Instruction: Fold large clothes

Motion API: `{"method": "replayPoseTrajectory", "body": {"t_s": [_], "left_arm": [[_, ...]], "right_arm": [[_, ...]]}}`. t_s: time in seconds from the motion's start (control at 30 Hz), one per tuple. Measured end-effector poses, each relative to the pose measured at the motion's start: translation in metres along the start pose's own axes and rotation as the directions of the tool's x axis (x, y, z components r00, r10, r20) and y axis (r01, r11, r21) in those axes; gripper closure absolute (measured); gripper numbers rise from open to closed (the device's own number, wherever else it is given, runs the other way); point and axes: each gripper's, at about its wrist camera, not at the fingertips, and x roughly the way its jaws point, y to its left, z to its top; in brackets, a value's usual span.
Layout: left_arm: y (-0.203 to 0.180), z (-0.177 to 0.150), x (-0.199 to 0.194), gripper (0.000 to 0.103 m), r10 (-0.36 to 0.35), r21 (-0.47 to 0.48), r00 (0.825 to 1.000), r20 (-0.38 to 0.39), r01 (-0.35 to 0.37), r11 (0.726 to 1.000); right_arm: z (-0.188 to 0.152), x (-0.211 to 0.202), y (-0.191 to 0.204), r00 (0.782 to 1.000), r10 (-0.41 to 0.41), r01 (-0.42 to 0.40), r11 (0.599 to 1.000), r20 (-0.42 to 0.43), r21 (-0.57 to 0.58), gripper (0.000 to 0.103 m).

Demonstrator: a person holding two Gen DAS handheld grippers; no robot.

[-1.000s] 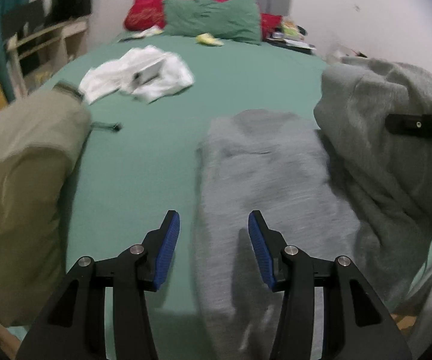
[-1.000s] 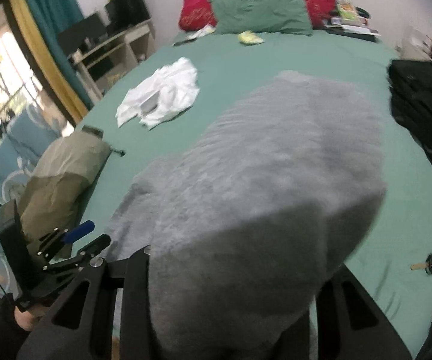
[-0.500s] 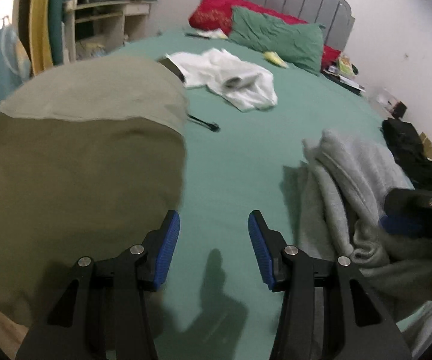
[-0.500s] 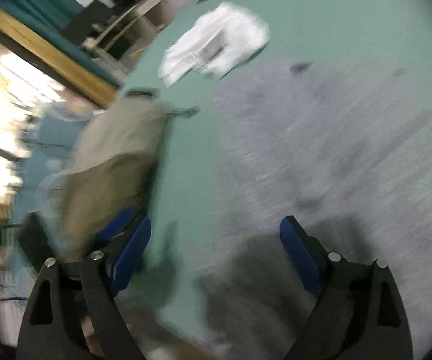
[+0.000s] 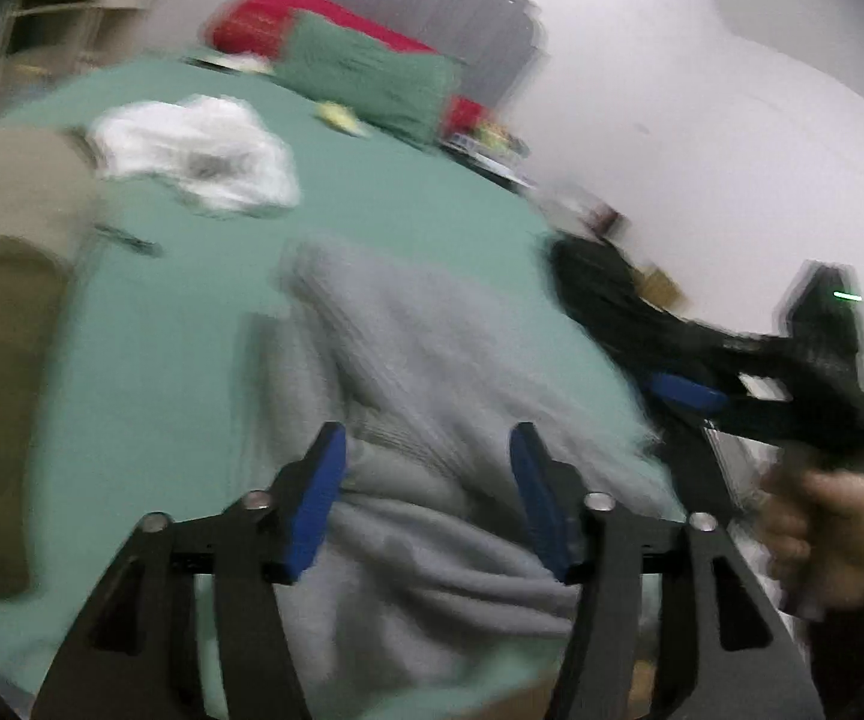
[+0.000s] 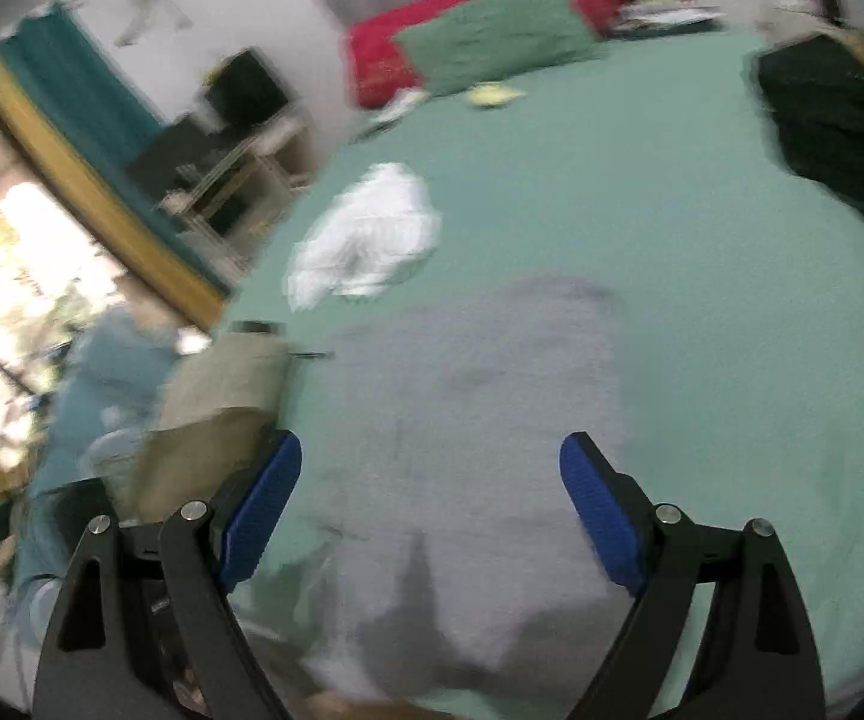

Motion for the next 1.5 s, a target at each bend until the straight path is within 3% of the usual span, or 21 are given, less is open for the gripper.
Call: {"method": "replayPoseTrajectory", "body": {"t_s": [0.13, 0.27, 0.3, 0.33, 0.47, 0.57, 0.7, 0.77, 0.9, 1.0, 1.07, 1.2, 1.33, 1.5], "left_arm": [[-0.040, -0.025, 0.036, 0.038, -0.120, 0.000, 0.980, -0.160, 0.122, 0.993], [-0.054, -0.043, 0.065, 0.041, -0.045, 0.053, 0.969, -0.244, 0.059, 0.997], [-0.050, -0.044, 0.066, 0.052, -0.061, 0.040, 0.969, -0.239, 0.072, 0.997], [-0.047, -0.042, 0.063, 0.088, -0.067, 0.028, 0.970, -0.233, 0.076, 0.997], [-0.036, -0.025, 0.013, 0.090, -0.009, 0.056, 0.990, -0.143, 0.017, 0.998], [-0.033, -0.014, -0.025, 0.090, 0.088, 0.109, 0.990, -0.106, -0.077, 0.991], [-0.015, -0.021, -0.021, 0.090, 0.203, 0.160, 0.963, -0.178, -0.176, 0.971], [0.005, -0.034, -0.009, 0.089, 0.201, 0.121, 0.943, -0.263, -0.175, 0.977], [0.032, -0.056, 0.015, 0.085, 0.251, 0.100, 0.907, -0.337, -0.230, 0.968], [0.034, -0.045, 0.009, 0.080, 0.231, 0.041, 0.913, -0.336, -0.231, 0.972], [0.025, -0.030, -0.002, 0.060, 0.274, 0.064, 0.922, -0.273, -0.267, 0.962], [-0.001, 0.006, -0.021, 0.053, 0.253, 0.103, 0.954, -0.158, -0.239, 0.966], [-0.026, 0.031, -0.012, 0.050, 0.233, 0.150, 0.963, -0.136, -0.213, 0.966], [-0.032, 0.053, -0.022, 0.050, 0.181, 0.079, 0.979, -0.097, -0.174, 0.982]], "right_arm": [[-0.021, -0.016, -0.060, 0.995, -0.103, 0.102, 0.993, 0.015, 0.061, 0.014], [-0.037, -0.029, -0.091, 0.991, -0.135, 0.133, 0.987, 0.024, 0.092, 0.014], [-0.038, -0.029, -0.097, 0.990, -0.136, 0.133, 0.986, 0.024, 0.098, 0.014], [-0.041, -0.030, -0.102, 0.991, -0.134, 0.131, 0.986, 0.022, 0.103, 0.014], [-0.044, -0.022, -0.095, 0.993, -0.119, 0.117, 0.990, 0.018, 0.077, 0.014], [-0.041, -0.012, -0.081, 0.998, -0.067, 0.066, 0.997, 0.019, 0.026, 0.014], [-0.046, 0.029, -0.044, 0.999, 0.030, -0.032, 0.999, -0.037, -0.040, 0.014], [-0.057, 0.059, -0.027, 0.993, 0.057, -0.065, 0.994, -0.100, -0.084, 0.014], [-0.086, 0.102, -0.013, 0.991, -0.017, -0.004, 0.988, -0.133, -0.155, 0.010], [-0.090, 0.108, -0.010, 0.994, -0.057, 0.036, 0.977, -0.094, -0.212, 0.004], [-0.084, 0.107, -0.004, 0.992, -0.089, 0.065, 0.967, -0.090, -0.246, 0.003], [-0.068, 0.088, 0.006, 0.991, -0.124, 0.104, 0.957, -0.056, -0.270, 0.003], [-0.047, 0.056, 0.008, 0.991, -0.121, 0.131, 0.959, 0.055, -0.250, 0.003], [-0.013, 0.070, 0.005, 0.983, -0.164, 0.182, 0.947, 0.088, -0.266, 0.003]]}}
